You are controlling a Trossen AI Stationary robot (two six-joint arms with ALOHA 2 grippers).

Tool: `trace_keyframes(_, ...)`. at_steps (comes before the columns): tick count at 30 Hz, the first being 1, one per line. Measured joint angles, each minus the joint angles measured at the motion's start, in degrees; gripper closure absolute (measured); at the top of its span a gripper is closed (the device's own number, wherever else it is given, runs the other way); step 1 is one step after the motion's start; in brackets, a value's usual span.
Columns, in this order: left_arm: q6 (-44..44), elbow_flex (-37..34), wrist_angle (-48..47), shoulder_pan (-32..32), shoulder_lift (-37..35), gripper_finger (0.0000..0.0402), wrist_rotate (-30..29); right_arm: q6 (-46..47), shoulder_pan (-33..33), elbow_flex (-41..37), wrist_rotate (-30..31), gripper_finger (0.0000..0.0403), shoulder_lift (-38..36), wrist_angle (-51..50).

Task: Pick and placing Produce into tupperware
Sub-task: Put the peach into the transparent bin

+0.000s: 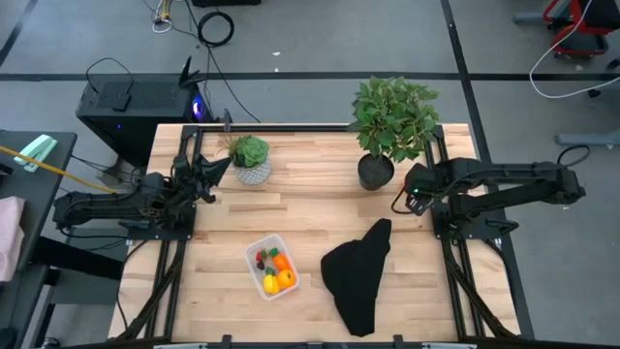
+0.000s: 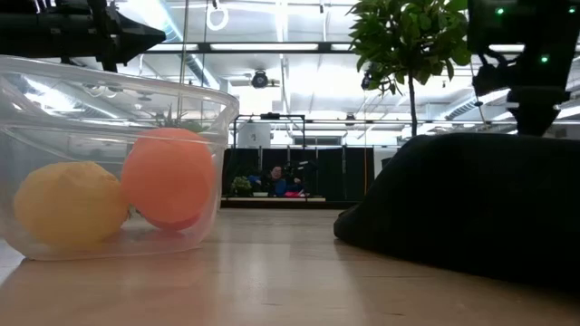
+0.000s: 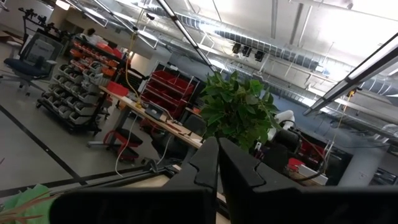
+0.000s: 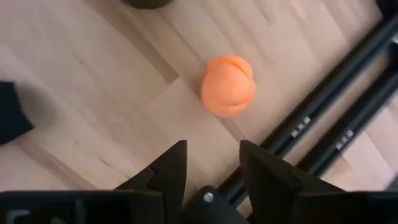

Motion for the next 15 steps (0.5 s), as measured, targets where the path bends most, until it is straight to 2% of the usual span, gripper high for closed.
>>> trace_keyframes(6,0.0,0.0,0.0,0.0,0.0,0.0397,0.0,2.5,-2.2,0.8,-0.9,0.0240,2.1,3.1)
trace_keyframes(15,0.0,0.0,0.0,0.0,0.0,0.0381,0.0,4.4,-8.0,-1.5,-1.7,0.0241,9.2,8.6)
